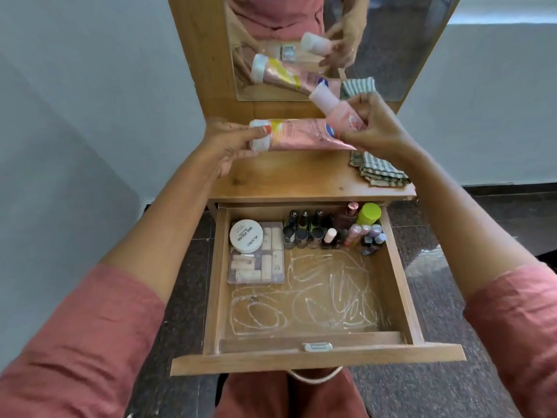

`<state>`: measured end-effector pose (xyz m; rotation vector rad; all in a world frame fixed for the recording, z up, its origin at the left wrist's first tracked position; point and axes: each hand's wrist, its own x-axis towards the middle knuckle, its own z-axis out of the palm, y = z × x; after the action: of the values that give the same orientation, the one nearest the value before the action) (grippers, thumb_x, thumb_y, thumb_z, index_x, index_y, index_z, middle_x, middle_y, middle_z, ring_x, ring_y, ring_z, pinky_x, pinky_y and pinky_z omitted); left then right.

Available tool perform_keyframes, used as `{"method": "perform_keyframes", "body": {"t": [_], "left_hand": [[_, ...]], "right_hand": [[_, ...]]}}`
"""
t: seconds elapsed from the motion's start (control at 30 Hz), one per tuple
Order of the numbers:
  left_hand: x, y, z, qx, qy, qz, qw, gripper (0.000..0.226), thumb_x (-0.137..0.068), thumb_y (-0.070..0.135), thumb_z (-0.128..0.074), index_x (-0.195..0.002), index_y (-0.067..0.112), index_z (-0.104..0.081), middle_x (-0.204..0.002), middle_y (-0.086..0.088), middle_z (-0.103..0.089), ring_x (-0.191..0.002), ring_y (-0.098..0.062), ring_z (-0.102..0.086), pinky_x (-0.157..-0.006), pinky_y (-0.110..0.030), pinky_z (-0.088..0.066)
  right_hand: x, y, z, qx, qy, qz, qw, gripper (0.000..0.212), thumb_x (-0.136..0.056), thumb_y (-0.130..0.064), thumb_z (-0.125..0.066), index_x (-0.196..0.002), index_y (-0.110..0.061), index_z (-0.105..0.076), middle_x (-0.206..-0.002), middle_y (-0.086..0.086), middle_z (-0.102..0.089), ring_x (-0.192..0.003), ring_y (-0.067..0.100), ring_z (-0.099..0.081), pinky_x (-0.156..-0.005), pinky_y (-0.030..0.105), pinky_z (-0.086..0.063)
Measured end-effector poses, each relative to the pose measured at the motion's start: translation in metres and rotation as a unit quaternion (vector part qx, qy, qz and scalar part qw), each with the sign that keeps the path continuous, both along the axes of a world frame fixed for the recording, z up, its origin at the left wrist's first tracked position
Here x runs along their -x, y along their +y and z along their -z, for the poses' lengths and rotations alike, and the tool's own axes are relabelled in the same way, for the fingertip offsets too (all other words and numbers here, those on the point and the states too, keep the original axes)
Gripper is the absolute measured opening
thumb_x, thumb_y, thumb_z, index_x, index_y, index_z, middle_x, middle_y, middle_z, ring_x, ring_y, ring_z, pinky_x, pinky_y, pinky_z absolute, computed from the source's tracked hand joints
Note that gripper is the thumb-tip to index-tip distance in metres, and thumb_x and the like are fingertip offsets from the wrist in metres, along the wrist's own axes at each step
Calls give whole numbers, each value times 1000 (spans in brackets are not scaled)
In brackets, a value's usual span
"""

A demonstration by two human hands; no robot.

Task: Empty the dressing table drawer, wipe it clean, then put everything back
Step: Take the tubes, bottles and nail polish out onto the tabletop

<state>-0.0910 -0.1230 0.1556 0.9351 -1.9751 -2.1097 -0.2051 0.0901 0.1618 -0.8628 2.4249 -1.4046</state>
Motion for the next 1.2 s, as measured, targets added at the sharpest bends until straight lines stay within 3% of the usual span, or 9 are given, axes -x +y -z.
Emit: {"method": "perform_keyframes", "body": {"t": [0.17,0.3,0.43,0.53,0.7,0.8,0.9,1.07,1.2], "left_hand": [[33,-3,9,-2,-4,3,1000,44,-77,16,-72,-114,-4,-57,-106,-10,-64,-84,-11,-65,-69,-19,-57],[43,-6,20,-18,-1,-7,1000,44,-76,14,-72,-113,-4,-56,-109,-12,-63,-91,-14,-64,-73,-22,-57],[46,-8,29,-19,-2,-19,1000,42,-77,15,-72,-111,-4,-57,-112,-14,-63,-96,-15,-64,-75,-21,-56],[49,-10,34,3,-9,-23,1000,40,-77,19,-72,-110,0,-59,-110,-11,-65,-96,-13,-64,-80,-20,-54],[52,-12,37,83,-40,-17,996,39,-74,31,-75,-105,10,-65,-106,-6,-68,-99,-15,-63,-87,-28,-52],[51,-12,37,105,-39,-16,994,43,-73,32,-76,-107,10,-63,-108,-4,-66,-101,-13,-61,-91,-29,-51],[50,-5,35,169,-5,-35,985,43,-78,23,-72,-115,7,-58,-106,0,-61,-92,-6,-57,-75,-15,-49],[51,19,29,371,101,-19,923,42,-75,10,-72,-115,9,-59,-114,-6,-60,-101,-12,-54,-91,-27,-46],[62,33,30,414,133,12,900,41,-75,9,-71,-115,11,-61,-111,-7,-59,-93,-10,-53,-82,-17,-46]], "right_hand": [[29,-10,-3,-35,52,5,998,46,-75,-10,-69,-118,-9,-50,-108,0,-55,-87,5,-55,-64,9,-50],[37,-13,1,-30,70,-6,997,48,-78,-7,-66,-124,-9,-53,-107,-1,-55,-95,7,-53,-78,14,-48],[40,-15,8,-41,80,-27,996,47,-81,-2,-61,-127,-8,-52,-110,-3,-56,-85,-15,-53,-79,4,-43],[40,-20,14,-80,97,-62,990,47,-83,-3,-60,-129,-7,-49,-113,-3,-55,-96,-3,-54,-84,8,-44],[45,-29,29,-114,123,-109,980,49,-83,-11,-63,-129,-8,-49,-124,6,-58,-112,13,-53,-100,31,-43],[47,-30,34,-118,122,-110,979,50,-83,-9,-63,-131,-8,-47,-128,8,-55,-115,13,-50,-104,34,-40],[46,-30,38,-130,120,-103,979,52,-83,-4,-61,-132,-8,-44,-132,10,-51,-116,11,-44,-104,30,-37],[44,-30,41,-104,134,-86,982,50,-83,4,-57,-132,-6,-45,-131,13,-48,-116,10,-41,-103,23,-34],[42,-32,46,-86,157,-38,983,48,-82,3,-58,-128,-7,-51,-114,7,-48,-107,11,-41,-91,7,-33]]}}
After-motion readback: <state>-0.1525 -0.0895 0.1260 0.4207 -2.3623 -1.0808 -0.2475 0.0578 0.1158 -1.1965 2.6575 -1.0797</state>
